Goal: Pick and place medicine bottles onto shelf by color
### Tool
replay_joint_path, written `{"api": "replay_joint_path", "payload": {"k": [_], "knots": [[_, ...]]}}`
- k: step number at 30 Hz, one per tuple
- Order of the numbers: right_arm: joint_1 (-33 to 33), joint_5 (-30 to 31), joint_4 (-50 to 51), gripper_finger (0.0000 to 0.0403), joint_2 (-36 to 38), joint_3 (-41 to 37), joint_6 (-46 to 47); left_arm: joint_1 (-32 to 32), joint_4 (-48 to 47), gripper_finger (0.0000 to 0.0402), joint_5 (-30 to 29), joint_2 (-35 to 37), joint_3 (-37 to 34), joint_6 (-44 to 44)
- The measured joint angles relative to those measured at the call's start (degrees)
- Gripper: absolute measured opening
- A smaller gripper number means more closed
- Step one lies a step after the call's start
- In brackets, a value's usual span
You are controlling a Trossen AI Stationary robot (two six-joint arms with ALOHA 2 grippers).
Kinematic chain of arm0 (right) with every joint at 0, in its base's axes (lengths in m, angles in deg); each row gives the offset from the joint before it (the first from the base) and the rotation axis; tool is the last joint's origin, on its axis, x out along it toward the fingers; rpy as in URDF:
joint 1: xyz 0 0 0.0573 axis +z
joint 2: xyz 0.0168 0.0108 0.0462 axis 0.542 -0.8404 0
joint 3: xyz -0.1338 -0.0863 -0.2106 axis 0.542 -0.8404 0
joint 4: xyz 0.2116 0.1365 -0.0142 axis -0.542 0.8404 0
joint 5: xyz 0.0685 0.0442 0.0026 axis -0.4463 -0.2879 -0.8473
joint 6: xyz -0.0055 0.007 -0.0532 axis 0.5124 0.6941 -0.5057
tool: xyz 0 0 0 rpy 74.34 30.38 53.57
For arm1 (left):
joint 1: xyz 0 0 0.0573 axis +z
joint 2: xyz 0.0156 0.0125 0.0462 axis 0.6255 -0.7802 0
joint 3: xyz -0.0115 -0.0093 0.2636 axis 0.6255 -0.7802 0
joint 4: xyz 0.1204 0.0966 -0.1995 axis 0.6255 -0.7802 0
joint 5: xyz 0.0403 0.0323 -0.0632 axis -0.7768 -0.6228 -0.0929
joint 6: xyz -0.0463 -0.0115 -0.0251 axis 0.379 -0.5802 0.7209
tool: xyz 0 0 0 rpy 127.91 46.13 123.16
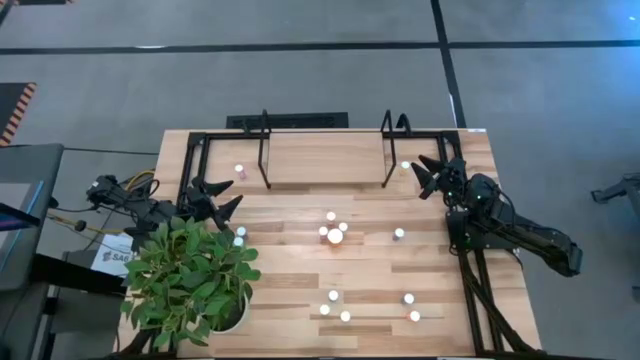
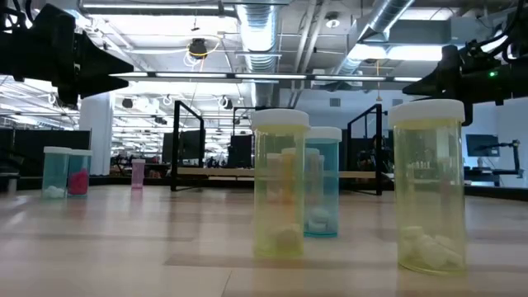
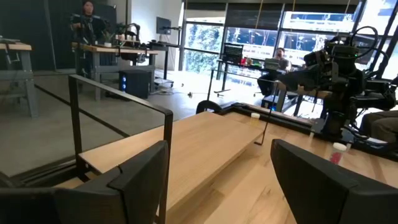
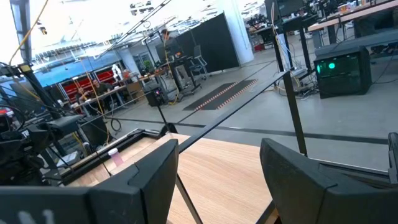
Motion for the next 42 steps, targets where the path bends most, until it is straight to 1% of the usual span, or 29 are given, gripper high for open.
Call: {"api": "replay_joint_path", "payload": {"k": [27, 35, 38, 40, 42], "knots": [[0.0, 0.0, 0.0, 0.0249, 0.0, 0.0, 0.0, 0.0, 0.0, 0.0273, 0.0, 0.0, 0.0, 0.0], [0.0, 0.0, 0.0, 0.0249, 0.0, 0.0, 0.0, 0.0, -0.2, 0.0273, -2.0, 0.0, 0.0, -0.8], [0.0, 0.0, 0.0, 0.0249, 0.0, 0.0, 0.0, 0.0, 0.2, 0.0273, 2.0, 0.0, 0.0, 3.6], [0.0, 0.0, 0.0, 0.0249, 0.0, 0.0, 0.0, 0.0, 0.4, 0.0273, 3.6, 0.0, 0.0, 9.2], [0.0, 0.0, 0.0, 0.0249, 0.0, 0.0, 0.0, 0.0, 0.4, 0.0273, 4.0, 0.0, 0.0, 16.1]]}}
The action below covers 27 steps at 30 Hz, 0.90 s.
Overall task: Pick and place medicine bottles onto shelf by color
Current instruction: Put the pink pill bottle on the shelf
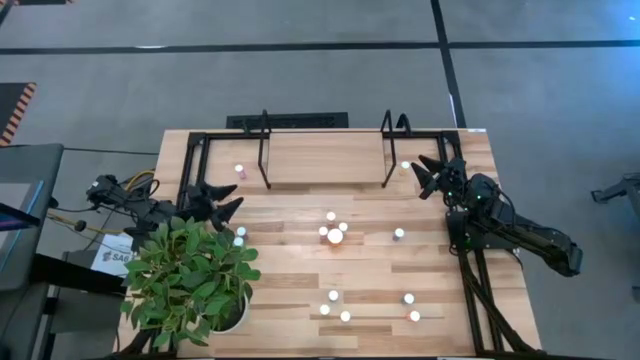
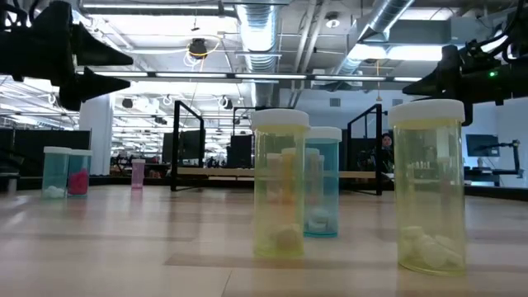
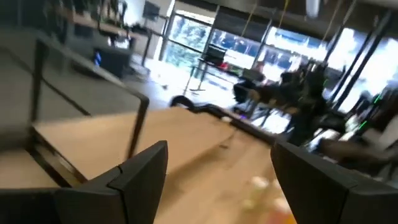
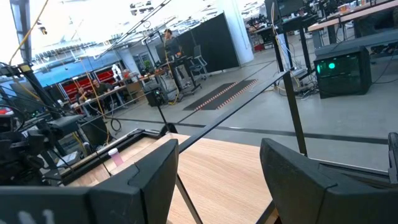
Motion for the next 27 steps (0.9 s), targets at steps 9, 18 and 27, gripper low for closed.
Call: {"api": "replay_joint_path", "payload": {"k": [9, 18, 27], "knots": [[0.0, 0.0, 0.0, 0.0249, 0.0, 0.0, 0.0, 1.7, 0.2, 0.0273, -9.1, 0.0, 0.1, 12.2], [0.0, 0.0, 0.0, 0.0249, 0.0, 0.0, 0.0, 6.5, 4.8, 0.0273, -8.3, -1.3, 6.4, -3.4], [0.0, 0.0, 0.0, 0.0249, 0.0, 0.0, 0.0, 12.7, 10.7, 0.0273, -11.5, -17.0, 14.7, -5.1]]}}
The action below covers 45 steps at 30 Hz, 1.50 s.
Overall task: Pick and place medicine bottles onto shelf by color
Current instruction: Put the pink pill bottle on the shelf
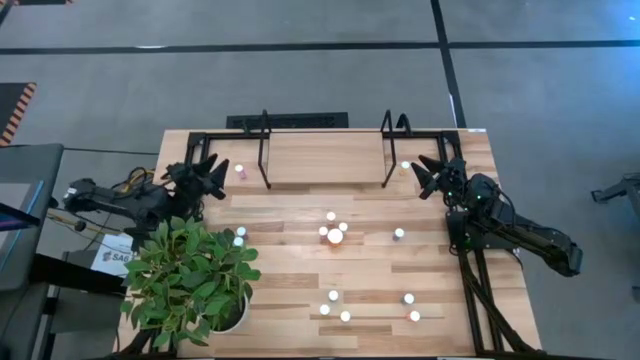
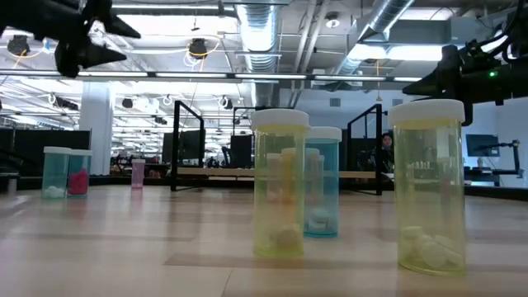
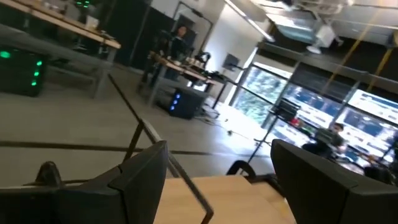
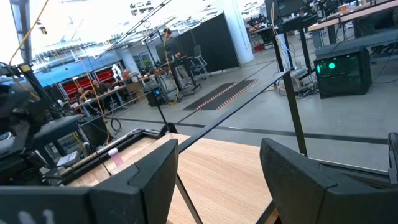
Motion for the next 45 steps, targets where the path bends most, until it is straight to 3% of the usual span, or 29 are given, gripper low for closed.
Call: {"api": "replay_joint_path", "payload": {"k": [10, 18, 33, 45], "knots": [[0.0, 0.0, 0.0, 0.0249, 0.0, 0.0, 0.0, 3.8, -3.8, 0.0273, -3.5, -24.0, 16.6, 3.9], [0.0, 0.0, 0.0, 0.0249, 0.0, 0.0, 0.0, 7.3, -12.5, 0.0273, -3.0, -34.5, 28.3, 3.8], [0.0, 0.0, 0.0, 0.0249, 0.0, 0.0, 0.0, 16.7, -21.9, 0.0273, 12.6, -45.7, 37.1, 6.7], [0.0, 0.0, 0.0, 0.0249, 0.0, 0.0, 0.0, 30.5, -54.6, 0.0273, 33.0, -53.0, 52.8, 32.3]]}}
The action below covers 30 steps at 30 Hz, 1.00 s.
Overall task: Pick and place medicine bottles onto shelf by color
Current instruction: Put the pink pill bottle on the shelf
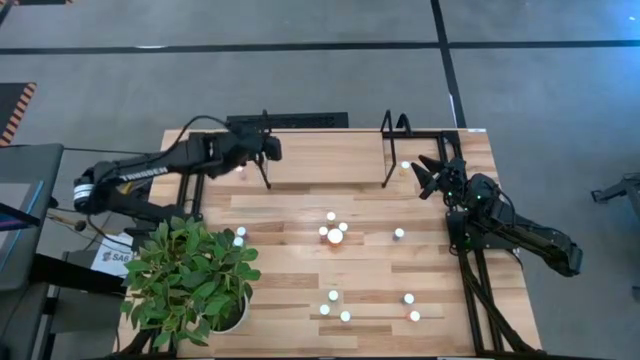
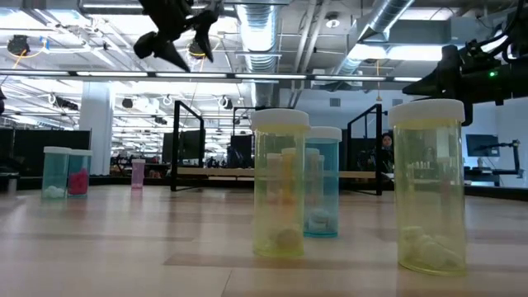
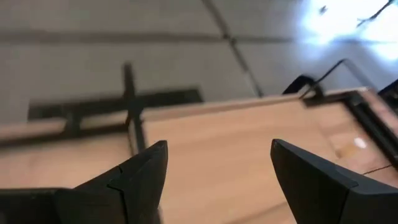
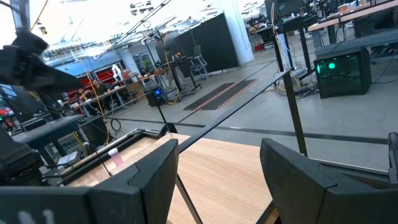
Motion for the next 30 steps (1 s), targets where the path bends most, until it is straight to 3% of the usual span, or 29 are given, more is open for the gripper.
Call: {"api": "replay_joint_path", "payload": {"k": [7, 15, 21, 30], "knots": [[0.0, 0.0, 0.0, 0.0249, 0.0, 0.0, 0.0, 8.5, -17.8, 0.0273, 14.3, -3.9, 6.9, 14.1], [0.0, 0.0, 0.0, 0.0249, 0.0, 0.0, 0.0, 14.8, -29.1, 0.0273, 26.8, -4.0, 7.4, 32.2], [0.0, 0.0, 0.0, 0.0249, 0.0, 0.0, 0.0, 17.3, -33.3, 0.0273, 29.6, -4.0, 7.4, 45.3], [0.0, 0.0, 0.0, 0.0249, 0.0, 0.0, 0.0, 17.7, -33.8, 0.0273, 23.8, -4.3, 7.4, 56.3]]}}
